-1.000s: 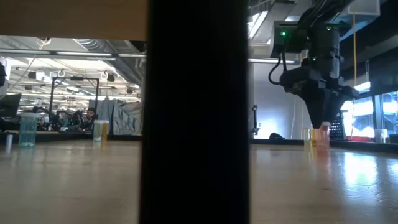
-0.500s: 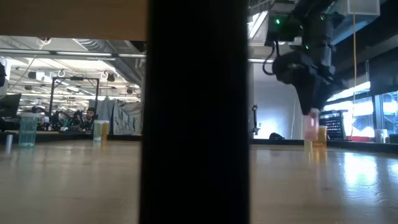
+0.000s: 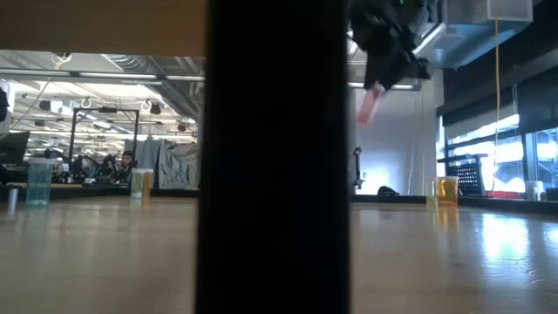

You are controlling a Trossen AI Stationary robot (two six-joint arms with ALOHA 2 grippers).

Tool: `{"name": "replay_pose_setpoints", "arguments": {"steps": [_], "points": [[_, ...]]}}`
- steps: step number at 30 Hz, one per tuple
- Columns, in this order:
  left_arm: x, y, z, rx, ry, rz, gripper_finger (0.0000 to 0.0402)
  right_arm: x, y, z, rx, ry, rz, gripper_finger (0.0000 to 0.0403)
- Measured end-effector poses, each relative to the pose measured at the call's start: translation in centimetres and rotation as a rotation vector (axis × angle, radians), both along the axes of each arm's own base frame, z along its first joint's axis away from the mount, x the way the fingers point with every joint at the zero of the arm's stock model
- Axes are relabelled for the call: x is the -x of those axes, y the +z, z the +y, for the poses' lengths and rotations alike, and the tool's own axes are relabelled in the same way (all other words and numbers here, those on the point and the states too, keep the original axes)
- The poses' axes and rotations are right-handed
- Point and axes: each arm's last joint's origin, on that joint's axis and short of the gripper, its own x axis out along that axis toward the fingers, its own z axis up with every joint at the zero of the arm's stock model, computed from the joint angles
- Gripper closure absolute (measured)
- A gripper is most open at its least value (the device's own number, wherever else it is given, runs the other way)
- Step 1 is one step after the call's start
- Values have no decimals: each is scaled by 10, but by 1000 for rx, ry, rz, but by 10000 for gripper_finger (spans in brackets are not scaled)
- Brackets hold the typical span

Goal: Pick and place medicine bottles onto shelf by color
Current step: Put the right pink pill bottle on the shelf

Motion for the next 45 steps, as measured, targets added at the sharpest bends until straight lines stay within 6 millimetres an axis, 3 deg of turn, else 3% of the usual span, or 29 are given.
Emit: {"name": "replay_pose_setpoints", "arguments": {"steps": [11, 23, 45], "points": [[-26, 10, -1, -142, -100, -196, 208, -11, 16, 13, 97, 90, -119, 275], [-56, -11, 0, -95, -160, -222, 208, -23, 27, 19, 191, 210, -263, 275], [-58, -9, 5, -79, -163, -251, 208, -33, 38, 34, 274, 330, -401, 275]]}}
